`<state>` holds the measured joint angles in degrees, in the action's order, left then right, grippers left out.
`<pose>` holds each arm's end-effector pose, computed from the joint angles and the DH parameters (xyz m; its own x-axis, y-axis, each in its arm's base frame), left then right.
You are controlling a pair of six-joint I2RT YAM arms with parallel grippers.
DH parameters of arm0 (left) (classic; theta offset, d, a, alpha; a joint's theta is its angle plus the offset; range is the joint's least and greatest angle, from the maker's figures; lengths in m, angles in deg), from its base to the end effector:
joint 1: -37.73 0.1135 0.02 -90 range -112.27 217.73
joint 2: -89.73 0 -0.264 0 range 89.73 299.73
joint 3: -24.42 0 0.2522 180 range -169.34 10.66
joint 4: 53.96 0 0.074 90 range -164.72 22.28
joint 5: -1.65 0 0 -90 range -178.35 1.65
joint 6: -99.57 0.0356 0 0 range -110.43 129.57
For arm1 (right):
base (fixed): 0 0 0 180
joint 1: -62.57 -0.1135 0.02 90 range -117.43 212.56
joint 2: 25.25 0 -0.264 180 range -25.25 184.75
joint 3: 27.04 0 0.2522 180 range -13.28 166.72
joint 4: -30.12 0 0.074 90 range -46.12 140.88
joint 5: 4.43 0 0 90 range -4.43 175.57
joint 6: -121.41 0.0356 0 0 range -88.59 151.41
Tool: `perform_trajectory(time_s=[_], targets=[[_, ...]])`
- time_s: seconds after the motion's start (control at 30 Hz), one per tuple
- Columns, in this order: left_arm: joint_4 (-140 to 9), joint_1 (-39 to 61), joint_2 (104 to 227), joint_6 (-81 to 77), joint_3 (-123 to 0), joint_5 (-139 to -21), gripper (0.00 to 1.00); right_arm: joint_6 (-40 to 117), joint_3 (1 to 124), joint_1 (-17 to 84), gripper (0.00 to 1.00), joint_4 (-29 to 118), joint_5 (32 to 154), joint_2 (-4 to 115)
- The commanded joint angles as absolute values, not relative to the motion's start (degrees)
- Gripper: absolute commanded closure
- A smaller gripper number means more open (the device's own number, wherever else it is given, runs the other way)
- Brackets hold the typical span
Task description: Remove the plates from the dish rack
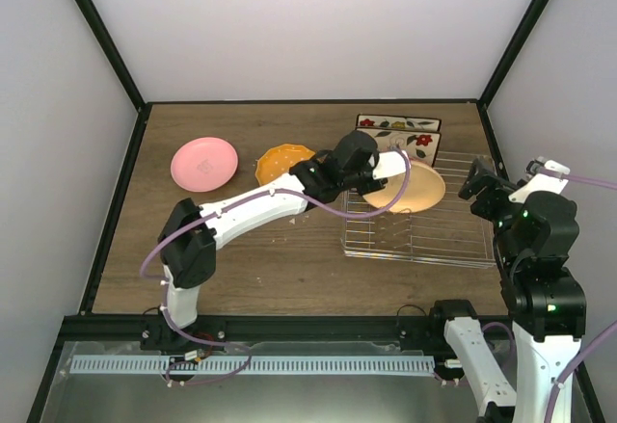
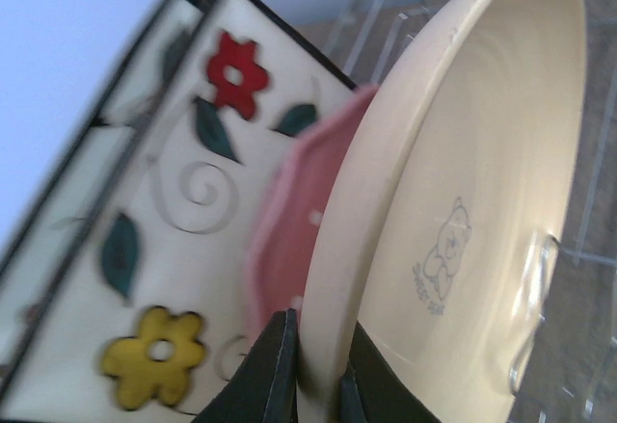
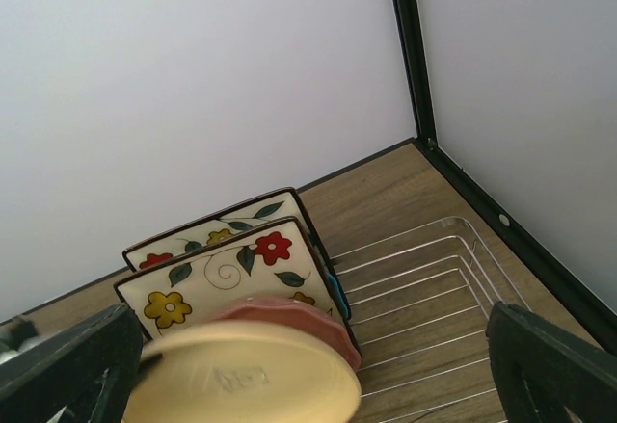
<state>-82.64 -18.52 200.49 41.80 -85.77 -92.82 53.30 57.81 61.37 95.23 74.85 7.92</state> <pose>0.2586 -0.3820 0.3044 0.1923 0.6692 -0.7177 0.8140 0.2997 0.4975 0.0615 -0.0053 0.4305 -0.1557 0.3631 -0.9186 0.2353 0.9168 0.3225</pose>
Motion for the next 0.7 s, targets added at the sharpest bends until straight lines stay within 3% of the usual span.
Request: perform_trajectory(time_s=[0.0,0.37,0.47,0.67], targets=[[-85.0,-18.6,195.9,38.7,-91.7,-95.5,0.96,53.5,57.0,61.7,0.00,93.9,74.5,7.4],[-90.7,-12.9,184.6,29.2,-95.8,-96.3,0.96,55.1,53.6,61.7,0.00,90.4,76.6,7.9],[-93.1,-5.0,181.9,24.1,-99.4,-93.9,0.96,55.4,53.0,61.6,0.00,89.8,77.1,8.2],[-95.9,21.9,180.8,7.9,-100.2,-85.7,0.96,55.7,52.1,61.7,0.00,88.1,78.1,9.2]])
